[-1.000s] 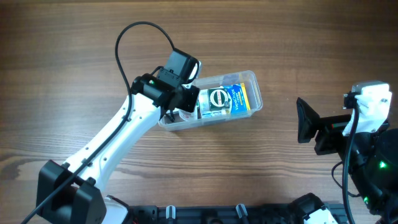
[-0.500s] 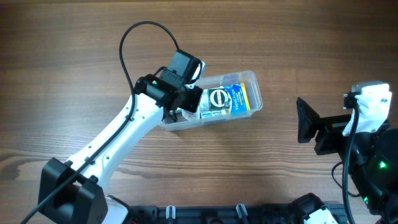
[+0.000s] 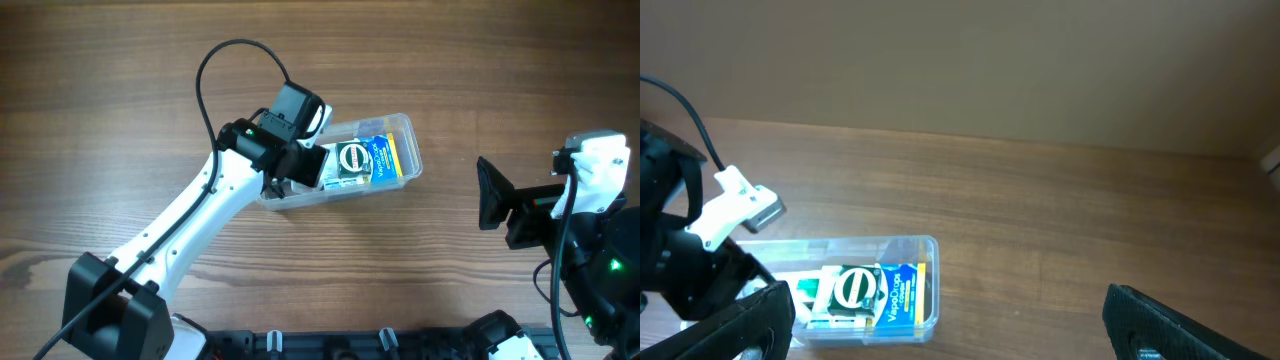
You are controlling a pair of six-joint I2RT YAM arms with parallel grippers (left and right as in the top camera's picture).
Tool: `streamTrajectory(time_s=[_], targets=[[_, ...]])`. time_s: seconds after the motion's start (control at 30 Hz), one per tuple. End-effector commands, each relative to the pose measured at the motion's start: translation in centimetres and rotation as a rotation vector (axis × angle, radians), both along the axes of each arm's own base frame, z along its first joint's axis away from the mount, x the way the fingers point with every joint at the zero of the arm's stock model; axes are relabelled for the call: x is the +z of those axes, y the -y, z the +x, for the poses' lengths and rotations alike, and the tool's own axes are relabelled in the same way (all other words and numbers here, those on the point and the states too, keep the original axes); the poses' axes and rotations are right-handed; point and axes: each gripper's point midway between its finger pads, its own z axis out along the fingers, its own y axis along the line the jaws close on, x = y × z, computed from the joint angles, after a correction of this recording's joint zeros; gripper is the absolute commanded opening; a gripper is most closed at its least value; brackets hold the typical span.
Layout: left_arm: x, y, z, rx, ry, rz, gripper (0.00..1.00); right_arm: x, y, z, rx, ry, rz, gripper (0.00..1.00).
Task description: Pack container
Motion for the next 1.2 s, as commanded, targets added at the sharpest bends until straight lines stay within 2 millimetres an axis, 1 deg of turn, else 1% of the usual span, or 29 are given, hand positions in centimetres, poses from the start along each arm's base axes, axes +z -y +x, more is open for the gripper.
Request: streamTrajectory(time_s=[0.0, 0.03, 0.1, 0.13, 0.17, 0.2, 0.23, 0.3, 0.4, 0.43, 0.47, 0.5, 0.53, 0.57, 0.63, 0.7, 0.77, 0.83, 0.97, 1.07, 1.17], targets=[[2.1, 0.5, -0.7, -0.002, 0.018, -0.059, 0.54, -0.1, -0.2, 0.2, 0.015, -0.003, -0.015, 1.0], [2.6, 0.4, -0.7, -0.002, 0.027, -0.064, 0.55, -0.1, -0.2, 0.2, 0.015, -0.003, -0.016, 1.0], [4.2, 0.2, -0.9, 0.002, 0.065, -0.09, 0.6, -0.1, -0.2, 0.2, 0.015, -0.003, -0.016, 1.0], [4.9, 0.1, -1.0, 0.003, 0.082, -0.099, 0.71, -0.1, -0.2, 0.2, 0.015, -0.003, -0.016, 1.0], [5.9, -0.2, -0.9, 0.01, 0.11, -0.106, 0.74, -0.1, -0.2, 0.2, 0.015, -0.003, -0.015, 1.0], [7.2, -0.8, -1.0, 0.024, 0.149, -0.115, 0.75, -0.1, -0.2, 0.2, 0.015, -0.003, -0.015, 1.0], [8.1, -1.2, -1.0, 0.033, 0.173, -0.122, 0.75, -0.1, -0.2, 0.2, 0.015, -0.003, -0.015, 1.0], [10.6, -2.8, -1.1, 0.07, 0.24, -0.133, 0.75, -0.1, -0.2, 0.2, 0.015, -0.003, -0.015, 1.0], [14.1, -6.5, -1.6, 0.173, 0.345, -0.122, 0.75, -0.1, -0.2, 0.2, 0.015, -0.003, -0.015, 1.0], [15.1, -8.1, -1.9, 0.232, 0.378, -0.112, 0.76, -0.1, -0.2, 0.2, 0.015, -0.003, -0.016, 1.0], [16.0, -9.7, -2.4, 0.291, 0.409, -0.101, 0.79, -0.1, -0.2, 0.2, 0.015, -0.003, -0.016, 1.0], [17.3, -12.5, -3.5, 0.389, 0.451, -0.083, 0.99, -0.1, -0.2, 0.2, 0.015, -0.003, -0.016, 1.0], [17.9, -14.0, -4.3, 0.448, 0.468, -0.077, 1.0, -0.1, -0.2, 0.2, 0.015, -0.003, -0.015, 1.0], [18.1, -15.0, -5.1, 0.481, 0.472, -0.073, 1.0, -0.1, -0.2, 0.2, 0.015, -0.003, -0.016, 1.0], [18.5, -17.1, -7.2, 0.569, 0.471, -0.074, 1.0, -0.1, -0.2, 0.2, 0.015, -0.003, -0.016, 1.0], [18.4, -18.8, -9.2, 0.651, 0.456, -0.073, 1.0, -0.1, -0.2, 0.2, 0.015, -0.003, -0.015, 1.0], [18.0, -19.8, -11.1, 0.691, 0.448, -0.077, 1.0, -0.1, -0.2, 0.2, 0.015, -0.003, -0.015, 1.0], [17.6, -20.2, -12.2, 0.705, 0.454, -0.085, 1.0, -0.1, -0.2, 0.2, 0.015, -0.003, -0.016, 1.0], [16.6, -20.1, -14.0, 0.723, 0.476, -0.159, 1.0, -0.1, -0.2, 0.2, 0.015, -0.003, -0.016, 1.0], [16.1, -19.2, -15.0, 0.695, 0.481, -0.246, 1.0, -0.1, -0.2, 0.2, 0.015, -0.003, -0.015, 1.0], [16.2, -17.6, -15.9, 0.634, 0.457, -0.334, 1.0, -0.1, -0.2, 0.2, 0.015, -0.003, -0.016, 1.0]])
